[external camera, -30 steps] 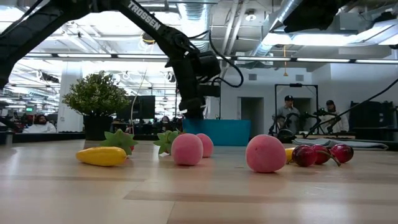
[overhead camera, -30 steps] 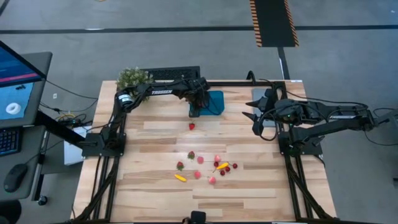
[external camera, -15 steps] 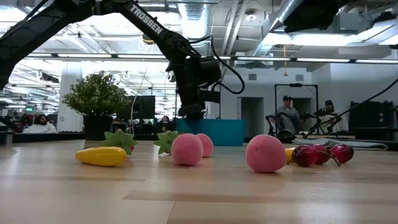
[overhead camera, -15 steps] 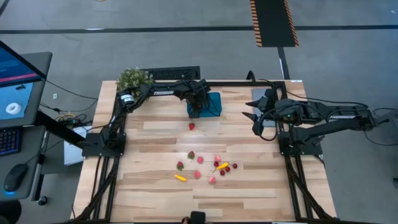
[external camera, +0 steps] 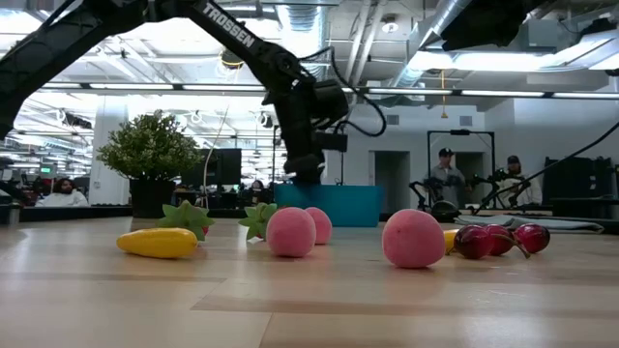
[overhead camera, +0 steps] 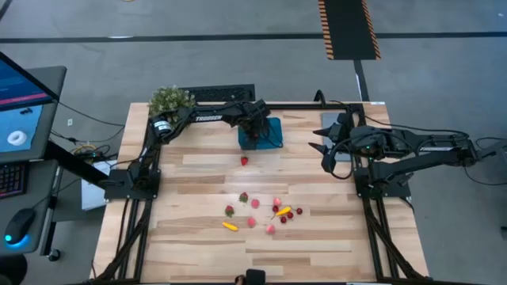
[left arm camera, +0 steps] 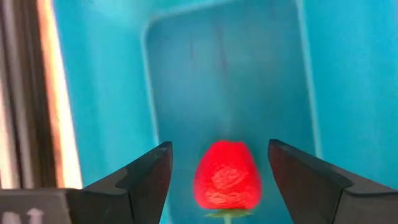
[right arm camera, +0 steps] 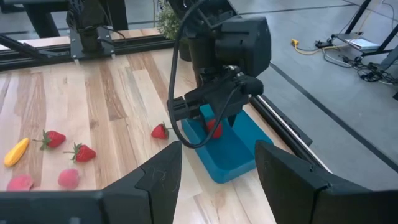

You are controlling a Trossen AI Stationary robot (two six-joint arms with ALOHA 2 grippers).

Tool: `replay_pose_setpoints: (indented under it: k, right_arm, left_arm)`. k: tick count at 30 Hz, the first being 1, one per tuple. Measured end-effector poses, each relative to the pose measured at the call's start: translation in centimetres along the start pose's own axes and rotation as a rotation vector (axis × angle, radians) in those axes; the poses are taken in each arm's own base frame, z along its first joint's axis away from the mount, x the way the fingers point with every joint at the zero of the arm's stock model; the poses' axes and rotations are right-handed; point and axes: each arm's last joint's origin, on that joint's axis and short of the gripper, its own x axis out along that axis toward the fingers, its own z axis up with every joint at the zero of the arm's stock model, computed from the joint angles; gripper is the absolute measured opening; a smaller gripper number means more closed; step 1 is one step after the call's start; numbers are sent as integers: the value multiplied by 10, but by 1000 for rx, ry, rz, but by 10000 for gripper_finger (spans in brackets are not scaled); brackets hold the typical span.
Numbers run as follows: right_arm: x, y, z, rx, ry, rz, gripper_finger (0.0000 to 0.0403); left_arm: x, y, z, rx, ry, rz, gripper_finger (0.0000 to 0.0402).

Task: Pick and placing Produce into tupperware
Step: Put the strawberry into the blue bin

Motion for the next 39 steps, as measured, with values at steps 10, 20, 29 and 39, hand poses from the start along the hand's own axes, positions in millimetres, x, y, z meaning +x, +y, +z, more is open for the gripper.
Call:
replay_pose_setpoints:
  k: [10, 20, 29, 39]
  right_arm:
    - [0, 0, 0, 0, 0, 0, 225]
    - [0, 0, 0, -8, 0, 0, 225]
    - [0, 0, 0, -9, 0, 0, 225]
    - [0, 0, 0, -9, 1, 0, 225]
  left_arm:
    - [-51, 8, 33, -3, -40, 11, 248]
    - [-131, -3, 57, -7, -56, -79, 245]
    - [-169, -41, 48, -40, 101, -219, 245]
    - [-215, -97, 56, -72, 60, -212, 245]
